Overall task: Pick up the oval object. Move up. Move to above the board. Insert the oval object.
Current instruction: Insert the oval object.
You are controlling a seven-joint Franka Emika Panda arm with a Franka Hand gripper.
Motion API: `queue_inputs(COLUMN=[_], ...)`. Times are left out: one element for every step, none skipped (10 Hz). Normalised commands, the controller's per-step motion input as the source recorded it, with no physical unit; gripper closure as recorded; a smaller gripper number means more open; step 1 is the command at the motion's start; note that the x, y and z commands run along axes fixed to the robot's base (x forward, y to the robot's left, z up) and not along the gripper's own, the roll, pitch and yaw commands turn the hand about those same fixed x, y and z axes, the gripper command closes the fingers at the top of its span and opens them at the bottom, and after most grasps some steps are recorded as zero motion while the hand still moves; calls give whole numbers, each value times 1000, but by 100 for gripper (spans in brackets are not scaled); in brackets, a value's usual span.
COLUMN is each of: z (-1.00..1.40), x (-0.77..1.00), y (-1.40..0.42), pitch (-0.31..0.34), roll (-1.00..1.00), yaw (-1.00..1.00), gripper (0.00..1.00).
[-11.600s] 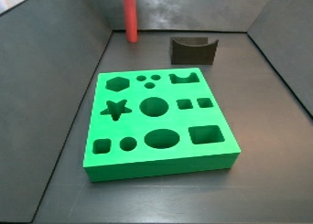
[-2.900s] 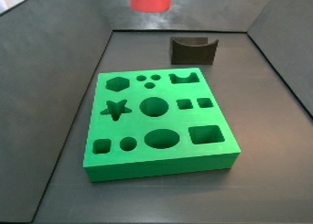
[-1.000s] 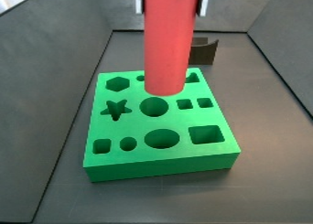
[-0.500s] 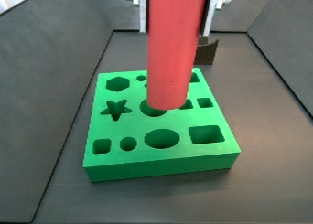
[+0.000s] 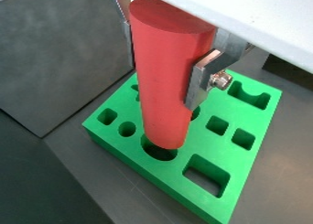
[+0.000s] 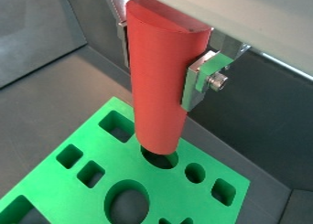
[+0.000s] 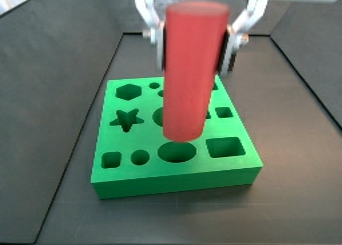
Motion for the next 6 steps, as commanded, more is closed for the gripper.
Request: queue_inputs(z=[-374,-351,-260,-217,-174,-140], x=[71,57,54,0,0,0], y=[0,0,-20,-54,-89,-100], pitch=[0,0,0,0,0,0], roll=[97,103,64,47,40,23], yaw=[63,83,83,114,120,131], gripper=[100,100,100,100,100,100])
